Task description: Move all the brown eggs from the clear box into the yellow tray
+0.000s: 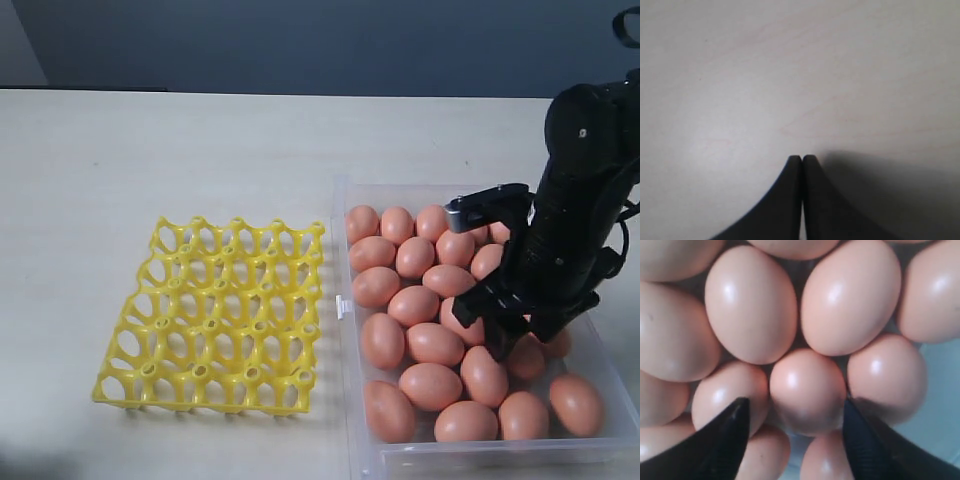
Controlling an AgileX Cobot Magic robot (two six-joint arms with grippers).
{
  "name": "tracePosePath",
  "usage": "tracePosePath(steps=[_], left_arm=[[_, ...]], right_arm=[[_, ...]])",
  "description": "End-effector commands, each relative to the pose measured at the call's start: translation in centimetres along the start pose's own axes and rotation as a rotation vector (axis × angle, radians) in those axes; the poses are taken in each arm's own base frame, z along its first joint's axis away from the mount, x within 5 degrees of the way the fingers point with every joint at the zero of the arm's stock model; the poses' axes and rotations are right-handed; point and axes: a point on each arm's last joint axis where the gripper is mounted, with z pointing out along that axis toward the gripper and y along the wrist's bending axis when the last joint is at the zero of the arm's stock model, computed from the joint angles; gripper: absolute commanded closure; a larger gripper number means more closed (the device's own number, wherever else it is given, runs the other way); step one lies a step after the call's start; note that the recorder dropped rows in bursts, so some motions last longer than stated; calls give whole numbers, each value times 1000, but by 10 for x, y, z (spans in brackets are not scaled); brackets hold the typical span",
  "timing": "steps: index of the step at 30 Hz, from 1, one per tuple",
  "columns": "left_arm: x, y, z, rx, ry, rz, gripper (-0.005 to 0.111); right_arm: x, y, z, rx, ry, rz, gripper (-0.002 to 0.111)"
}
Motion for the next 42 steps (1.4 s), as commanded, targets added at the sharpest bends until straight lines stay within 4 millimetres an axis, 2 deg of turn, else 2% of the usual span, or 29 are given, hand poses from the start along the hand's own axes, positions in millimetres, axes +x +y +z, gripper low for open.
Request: tracePosePath(steps=[1,4,9,14,18,21,26,29,31,33,37,42], left_arm=[[-1,0,0,-2,-10,-6,106],[-1,0,0,-2,-10,-6,106],[-1,0,0,-2,-10,-6,106],[-1,0,0,-2,-10,-6,106],[-1,0,0,-2,-10,-6,106],[-1,0,0,-2,-10,-6,106],[-1,0,0,-2,-10,-6,106],[-1,0,0,-2,-10,-6,106],[-1,0,0,-2,-10,-6,106],[-1,0,0,-2,-10,-6,106],[-1,0,0,-2,-10,-6,106],[-1,0,0,-2,-10,-6,106]], right_arm=[[-7,-2,14,5,19,3,39],[-12,-3,23,6,21,6,43],[-13,-3,32,-8,59,18,68],[-14,0,26,-41,70,37,108],[-19,5,7,-77,59,44,109],[-23,10,-21,-112,-27,40,109],[-28,29,-75,-260,-314,-6,109],[-32,53,-93,-389,-532,-211,109],[-34,73,-96,-435,-622,-366,109],[-38,93,-88,-469,-665,-453,109],[-42,121,-57,-513,-583,-478,109],[-45,144,-25,-495,-507,-575,109]])
